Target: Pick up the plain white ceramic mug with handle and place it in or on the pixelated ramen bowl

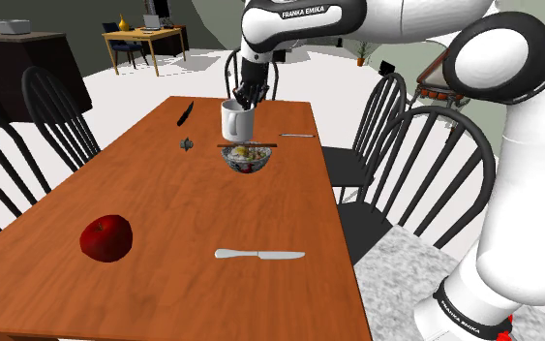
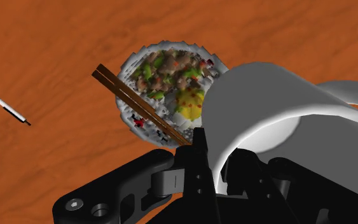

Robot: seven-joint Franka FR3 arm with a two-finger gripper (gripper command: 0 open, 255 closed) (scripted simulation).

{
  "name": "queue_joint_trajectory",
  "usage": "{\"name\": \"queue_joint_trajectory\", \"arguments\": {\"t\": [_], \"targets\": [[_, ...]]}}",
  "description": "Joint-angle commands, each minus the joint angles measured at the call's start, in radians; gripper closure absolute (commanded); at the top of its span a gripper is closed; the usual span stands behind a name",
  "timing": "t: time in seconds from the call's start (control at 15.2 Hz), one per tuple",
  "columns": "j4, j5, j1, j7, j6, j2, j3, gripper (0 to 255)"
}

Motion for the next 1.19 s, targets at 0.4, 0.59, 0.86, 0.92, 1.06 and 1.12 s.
{"name": "queue_joint_trajectory", "arguments": {"t": [0.4,0.59,0.86,0.92,1.06,1.12], "targets": [[0.274,0.001,-0.052,-0.096,-0.087,0.19,-0.028,255],[0.223,0.002,-0.055,-0.096,-0.043,0.183,-0.029,255],[0.161,0.003,-0.057,-0.097,0.014,0.178,-0.029,255],[0.147,0.003,-0.058,-0.097,0.028,0.178,-0.029,255],[0.121,0.003,-0.059,-0.098,0.054,0.178,-0.029,255],[0.108,0.003,-0.059,-0.098,0.068,0.178,-0.029,255]]}}
